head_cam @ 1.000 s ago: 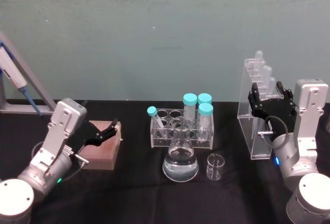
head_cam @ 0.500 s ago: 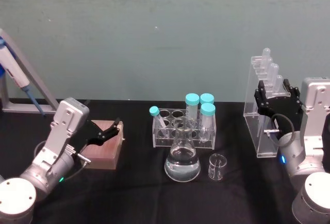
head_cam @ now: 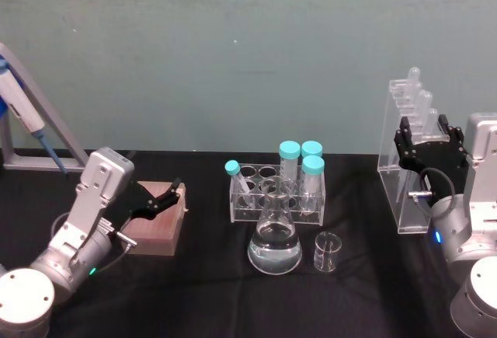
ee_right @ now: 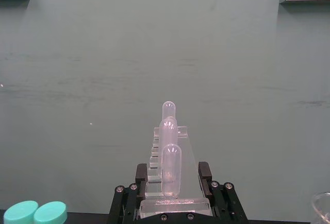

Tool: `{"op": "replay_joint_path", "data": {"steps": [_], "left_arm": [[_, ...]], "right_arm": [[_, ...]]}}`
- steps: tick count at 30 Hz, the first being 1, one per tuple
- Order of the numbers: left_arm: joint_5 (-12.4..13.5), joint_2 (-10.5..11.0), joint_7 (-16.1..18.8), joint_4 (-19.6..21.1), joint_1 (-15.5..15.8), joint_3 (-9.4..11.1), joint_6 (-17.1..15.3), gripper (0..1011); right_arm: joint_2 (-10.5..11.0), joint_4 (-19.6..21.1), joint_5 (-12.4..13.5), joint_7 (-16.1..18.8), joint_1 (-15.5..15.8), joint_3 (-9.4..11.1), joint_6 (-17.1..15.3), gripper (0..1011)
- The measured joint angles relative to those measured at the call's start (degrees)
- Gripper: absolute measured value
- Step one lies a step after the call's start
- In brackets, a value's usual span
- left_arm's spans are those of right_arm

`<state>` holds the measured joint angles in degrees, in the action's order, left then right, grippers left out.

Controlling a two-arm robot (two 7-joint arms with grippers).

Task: Place the experimental apparatus aside using one hand.

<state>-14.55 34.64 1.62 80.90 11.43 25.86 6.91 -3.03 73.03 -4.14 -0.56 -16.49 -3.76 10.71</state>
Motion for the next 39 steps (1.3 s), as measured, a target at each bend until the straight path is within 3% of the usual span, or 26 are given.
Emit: {"op": "replay_joint_path", "data": {"steps": [39], "left_arm": [[0.0,0.0,0.0,0.0,0.0,0.0,0.0,1000]], "right_arm": [[3.6,-0.3,1.6,1.8,-0.6,3.5,1.4,609]]}}
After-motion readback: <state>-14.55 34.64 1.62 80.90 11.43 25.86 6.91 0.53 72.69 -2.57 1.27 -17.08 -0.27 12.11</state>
